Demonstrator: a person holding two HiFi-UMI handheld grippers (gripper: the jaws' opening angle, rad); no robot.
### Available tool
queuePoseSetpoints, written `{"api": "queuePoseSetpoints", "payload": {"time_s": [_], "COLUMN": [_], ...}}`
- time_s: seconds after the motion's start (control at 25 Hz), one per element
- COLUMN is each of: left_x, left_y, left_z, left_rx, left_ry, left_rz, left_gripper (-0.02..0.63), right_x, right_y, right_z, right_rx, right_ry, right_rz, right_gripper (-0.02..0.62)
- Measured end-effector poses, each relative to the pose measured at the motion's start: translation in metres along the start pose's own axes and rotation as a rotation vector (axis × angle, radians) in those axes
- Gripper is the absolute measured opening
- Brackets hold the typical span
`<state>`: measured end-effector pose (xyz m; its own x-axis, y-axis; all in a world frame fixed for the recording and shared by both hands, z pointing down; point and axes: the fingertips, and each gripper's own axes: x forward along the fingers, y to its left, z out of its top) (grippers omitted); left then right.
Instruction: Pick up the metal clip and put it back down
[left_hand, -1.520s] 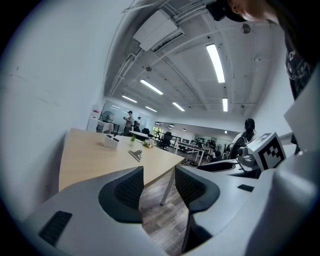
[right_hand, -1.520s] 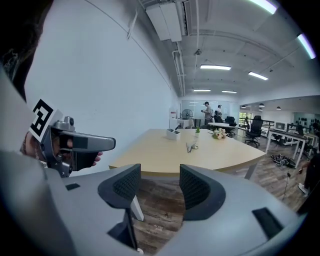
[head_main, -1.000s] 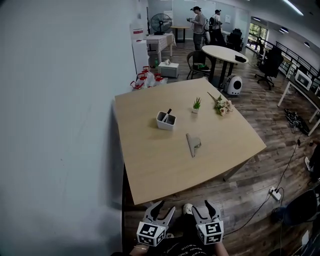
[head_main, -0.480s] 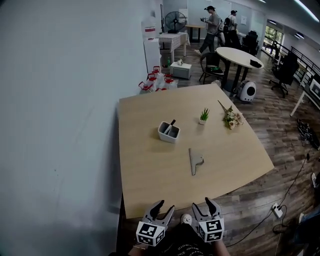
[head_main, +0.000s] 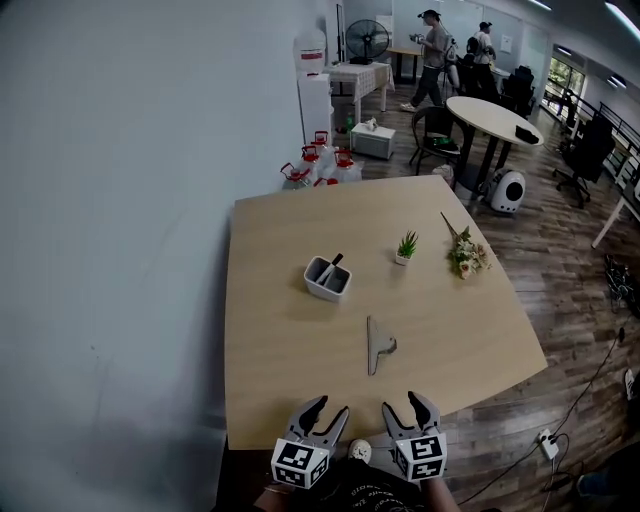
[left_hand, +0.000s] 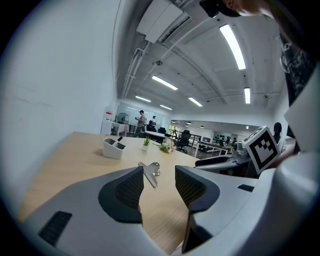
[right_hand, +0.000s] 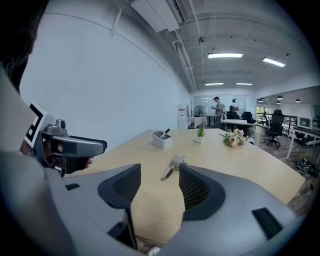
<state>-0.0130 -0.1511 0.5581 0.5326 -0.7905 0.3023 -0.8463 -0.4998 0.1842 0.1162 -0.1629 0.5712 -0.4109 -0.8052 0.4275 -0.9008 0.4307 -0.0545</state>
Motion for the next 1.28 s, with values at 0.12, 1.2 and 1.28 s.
{"api": "queuePoseSetpoints", "payload": {"time_s": [0.12, 1.2, 1.28], "left_x": [0.015, 0.017, 0.013], "left_y": [0.0, 0.051, 0.057], "left_z": [0.004, 0.005, 0.005], "left_rx": [-0.006, -0.051, -0.055], "left_ry": [0.003, 0.039, 0.041], "left_rz": [0.021, 0.107, 0.127], "left_gripper": [0.202, 0.202, 0.201], "right_x": [0.009, 0.118, 0.133], "right_y": [-0.013, -0.095, -0.096], "right_z": [0.003, 0.041, 0.039], "right_rx": [0.005, 0.389, 0.422], "right_ry": [0.004, 0.041, 0.066], "right_rz": [0.02, 0.086, 0.1], "right_gripper": [0.252, 0.213, 0.213]}}
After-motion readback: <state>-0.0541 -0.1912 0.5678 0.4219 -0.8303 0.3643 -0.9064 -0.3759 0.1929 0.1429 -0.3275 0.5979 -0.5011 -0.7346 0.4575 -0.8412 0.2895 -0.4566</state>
